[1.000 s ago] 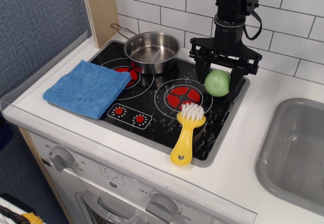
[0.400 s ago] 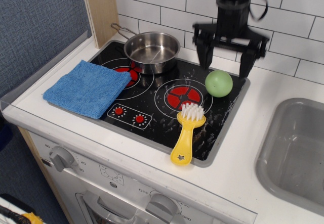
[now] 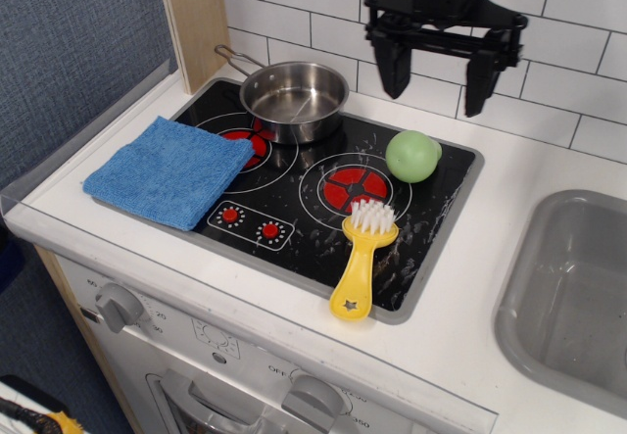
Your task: Move the lime to the back right corner of the stove top
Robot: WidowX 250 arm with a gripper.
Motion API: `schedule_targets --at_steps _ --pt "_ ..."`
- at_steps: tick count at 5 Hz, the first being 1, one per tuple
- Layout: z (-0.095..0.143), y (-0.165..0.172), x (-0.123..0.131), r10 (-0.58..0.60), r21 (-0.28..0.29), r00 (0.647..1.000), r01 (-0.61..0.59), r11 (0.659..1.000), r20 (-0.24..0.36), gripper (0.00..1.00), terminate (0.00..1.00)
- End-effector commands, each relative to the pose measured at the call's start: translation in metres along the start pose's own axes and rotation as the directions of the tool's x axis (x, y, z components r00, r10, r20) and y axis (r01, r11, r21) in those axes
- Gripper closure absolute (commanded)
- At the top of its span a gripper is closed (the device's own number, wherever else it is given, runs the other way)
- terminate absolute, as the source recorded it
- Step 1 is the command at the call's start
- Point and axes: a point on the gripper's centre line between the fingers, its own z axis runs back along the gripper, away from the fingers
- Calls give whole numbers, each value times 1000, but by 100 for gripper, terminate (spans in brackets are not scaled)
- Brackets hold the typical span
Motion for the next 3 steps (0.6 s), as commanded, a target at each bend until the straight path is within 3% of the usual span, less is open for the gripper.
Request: schedule_targets --at_steps 1,2,3 --pt "21 10 -13 -53 12 998 52 999 30 0 0" --pt "21 10 -13 -53 12 998 52 999 30 0 0" --pt "21 10 -13 -53 12 998 52 999 30 0 100"
